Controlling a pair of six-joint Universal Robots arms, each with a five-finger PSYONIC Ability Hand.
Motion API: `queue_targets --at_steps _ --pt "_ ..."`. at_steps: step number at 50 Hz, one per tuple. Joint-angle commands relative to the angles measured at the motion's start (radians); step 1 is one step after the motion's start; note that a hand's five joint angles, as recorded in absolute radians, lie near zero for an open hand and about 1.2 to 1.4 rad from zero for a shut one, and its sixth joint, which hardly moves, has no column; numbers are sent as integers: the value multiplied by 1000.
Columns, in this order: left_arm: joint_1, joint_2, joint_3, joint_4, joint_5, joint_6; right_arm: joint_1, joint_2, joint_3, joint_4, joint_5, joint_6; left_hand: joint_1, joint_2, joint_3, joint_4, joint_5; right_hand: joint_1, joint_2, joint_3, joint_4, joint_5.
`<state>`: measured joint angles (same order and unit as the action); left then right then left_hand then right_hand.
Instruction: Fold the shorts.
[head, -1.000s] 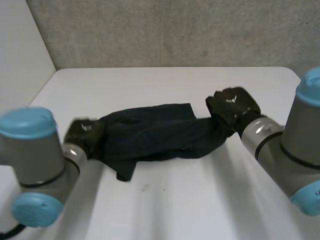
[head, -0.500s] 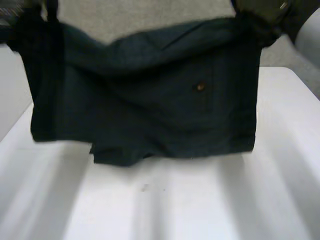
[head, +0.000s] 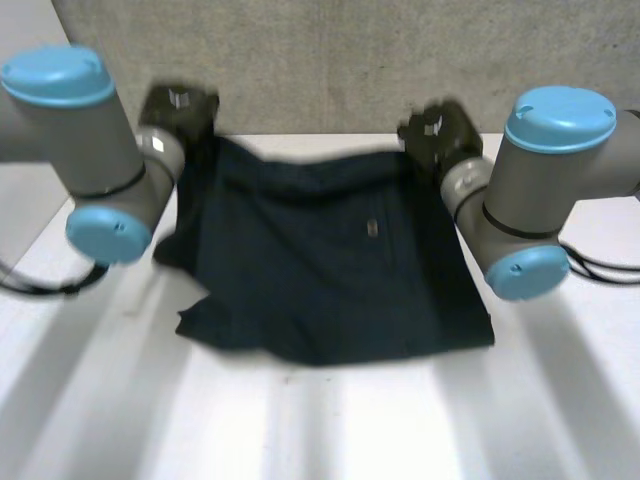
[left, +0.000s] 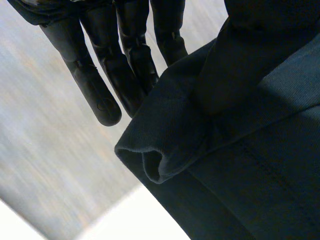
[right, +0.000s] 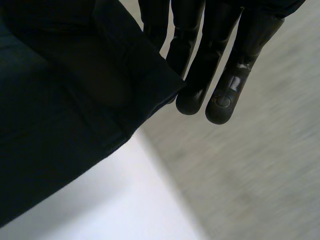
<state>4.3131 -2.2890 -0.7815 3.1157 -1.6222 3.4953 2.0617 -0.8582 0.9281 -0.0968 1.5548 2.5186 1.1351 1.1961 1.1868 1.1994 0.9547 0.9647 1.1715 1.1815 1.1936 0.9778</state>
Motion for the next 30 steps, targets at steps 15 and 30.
queue_targets --at_steps 15,30 --pt "3 266 -82 551 -16 -203 -46 -187 -5 -543 -21 180 261 200 209 197 267 432 225 215 203 244" --pt "13 94 -530 480 -10 -145 -46 36 97 -80 -73 163 261 200 209 197 267 432 225 215 203 244"
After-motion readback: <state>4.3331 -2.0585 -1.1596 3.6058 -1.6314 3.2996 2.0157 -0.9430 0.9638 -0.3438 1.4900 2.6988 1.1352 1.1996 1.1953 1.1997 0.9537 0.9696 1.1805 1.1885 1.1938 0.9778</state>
